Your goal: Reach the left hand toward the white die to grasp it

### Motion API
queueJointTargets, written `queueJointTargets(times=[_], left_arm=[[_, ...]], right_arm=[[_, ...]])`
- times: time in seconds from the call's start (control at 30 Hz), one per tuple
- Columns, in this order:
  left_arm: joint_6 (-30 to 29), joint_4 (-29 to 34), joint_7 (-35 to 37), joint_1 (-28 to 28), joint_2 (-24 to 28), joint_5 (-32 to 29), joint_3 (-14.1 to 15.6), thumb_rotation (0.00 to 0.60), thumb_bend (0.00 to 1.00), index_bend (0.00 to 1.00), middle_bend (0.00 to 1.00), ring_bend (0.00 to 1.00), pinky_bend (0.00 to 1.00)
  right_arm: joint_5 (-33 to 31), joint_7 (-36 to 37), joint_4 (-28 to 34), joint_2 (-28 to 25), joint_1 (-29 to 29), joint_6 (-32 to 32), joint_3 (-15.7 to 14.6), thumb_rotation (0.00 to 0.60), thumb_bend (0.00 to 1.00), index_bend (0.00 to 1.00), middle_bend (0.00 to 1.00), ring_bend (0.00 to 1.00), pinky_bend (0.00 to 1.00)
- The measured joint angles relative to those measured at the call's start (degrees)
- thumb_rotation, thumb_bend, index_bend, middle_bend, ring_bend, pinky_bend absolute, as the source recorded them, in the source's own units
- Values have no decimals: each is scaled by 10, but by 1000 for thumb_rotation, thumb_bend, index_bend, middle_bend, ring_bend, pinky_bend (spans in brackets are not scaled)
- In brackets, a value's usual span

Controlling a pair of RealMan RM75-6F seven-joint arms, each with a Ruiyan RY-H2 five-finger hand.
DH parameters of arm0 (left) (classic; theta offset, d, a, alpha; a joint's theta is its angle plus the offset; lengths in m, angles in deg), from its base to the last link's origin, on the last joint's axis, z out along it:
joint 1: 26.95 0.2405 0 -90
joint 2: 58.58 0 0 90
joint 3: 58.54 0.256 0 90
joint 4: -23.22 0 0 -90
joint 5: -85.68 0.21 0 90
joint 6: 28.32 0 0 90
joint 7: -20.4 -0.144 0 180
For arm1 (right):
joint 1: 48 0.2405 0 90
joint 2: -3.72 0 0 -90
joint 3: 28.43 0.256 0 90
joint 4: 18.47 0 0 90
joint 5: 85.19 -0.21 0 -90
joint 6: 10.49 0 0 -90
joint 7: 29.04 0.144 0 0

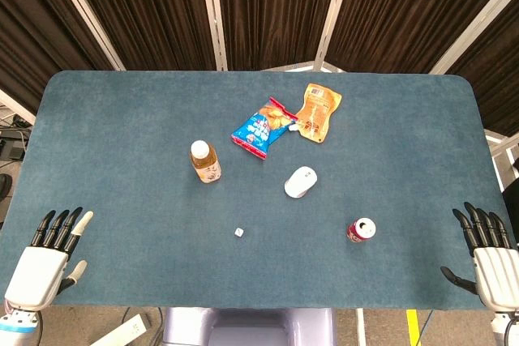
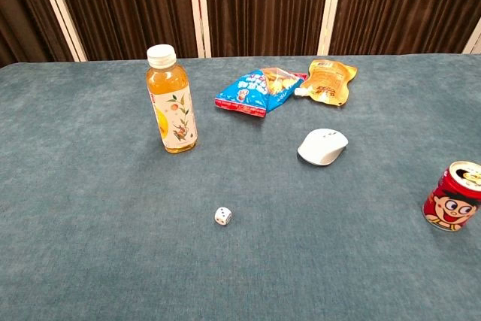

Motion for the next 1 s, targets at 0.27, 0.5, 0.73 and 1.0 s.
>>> queueJointTargets(times=[0.27,0.5,0.73,1.0], left_arm=[[4,2,-1,-1,1,0,0,600,323,0,0,0,0],[4,4,-4,-13,-6,11,-12,600,412,0,675,714,770],[68,35,-20,-47,-9,0,-22,600,455,0,857,869,876],[227,115,-103,-120,-15,-59,-39,600,505,0,863,880,879]], right_arm=[[0,1,-1,0,-2,-3,-1,600,5,60,0,0,0],[-7,5,1,-1,1,1,4,600,6,60,0,0,0],[-18,11,-1,-2,4,7,10,600,5,60,0,0,0],[-36,23,-6,-3,7,16,17,600,5,60,0,0,0]])
